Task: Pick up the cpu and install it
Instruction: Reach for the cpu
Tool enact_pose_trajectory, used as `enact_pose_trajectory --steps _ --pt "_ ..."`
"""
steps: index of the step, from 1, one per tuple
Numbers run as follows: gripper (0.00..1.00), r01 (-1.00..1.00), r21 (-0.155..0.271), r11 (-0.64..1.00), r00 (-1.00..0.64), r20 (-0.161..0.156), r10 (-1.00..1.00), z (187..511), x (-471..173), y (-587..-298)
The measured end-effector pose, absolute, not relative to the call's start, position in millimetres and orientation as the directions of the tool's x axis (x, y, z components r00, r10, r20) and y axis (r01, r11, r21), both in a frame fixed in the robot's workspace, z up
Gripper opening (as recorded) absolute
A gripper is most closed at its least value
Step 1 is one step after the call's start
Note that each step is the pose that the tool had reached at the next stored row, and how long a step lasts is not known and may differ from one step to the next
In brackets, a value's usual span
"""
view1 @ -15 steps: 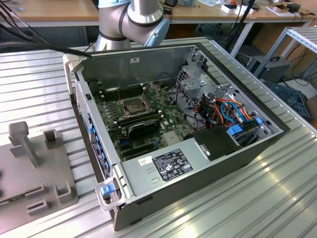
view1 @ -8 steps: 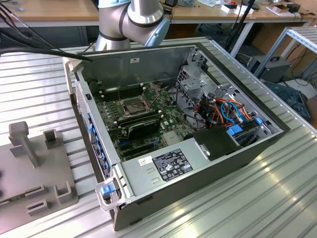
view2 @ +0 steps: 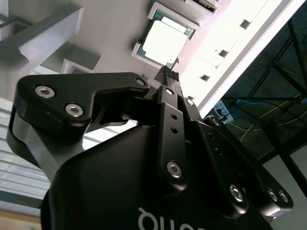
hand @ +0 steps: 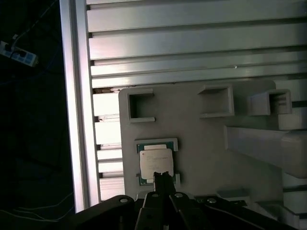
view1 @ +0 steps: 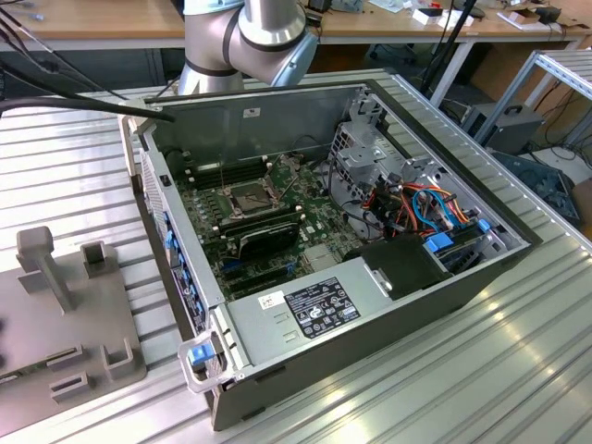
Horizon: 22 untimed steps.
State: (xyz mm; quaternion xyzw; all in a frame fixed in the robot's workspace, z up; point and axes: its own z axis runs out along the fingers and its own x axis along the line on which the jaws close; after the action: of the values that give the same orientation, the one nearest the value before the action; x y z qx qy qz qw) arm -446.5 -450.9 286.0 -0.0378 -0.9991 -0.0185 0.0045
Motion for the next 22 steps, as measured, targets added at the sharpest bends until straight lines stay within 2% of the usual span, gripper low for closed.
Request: enact_pose_trajectory --steps 22 --pt "0.11 0.076 0.036 0.996 -0.997 0.010 0.075 299 -448 -451"
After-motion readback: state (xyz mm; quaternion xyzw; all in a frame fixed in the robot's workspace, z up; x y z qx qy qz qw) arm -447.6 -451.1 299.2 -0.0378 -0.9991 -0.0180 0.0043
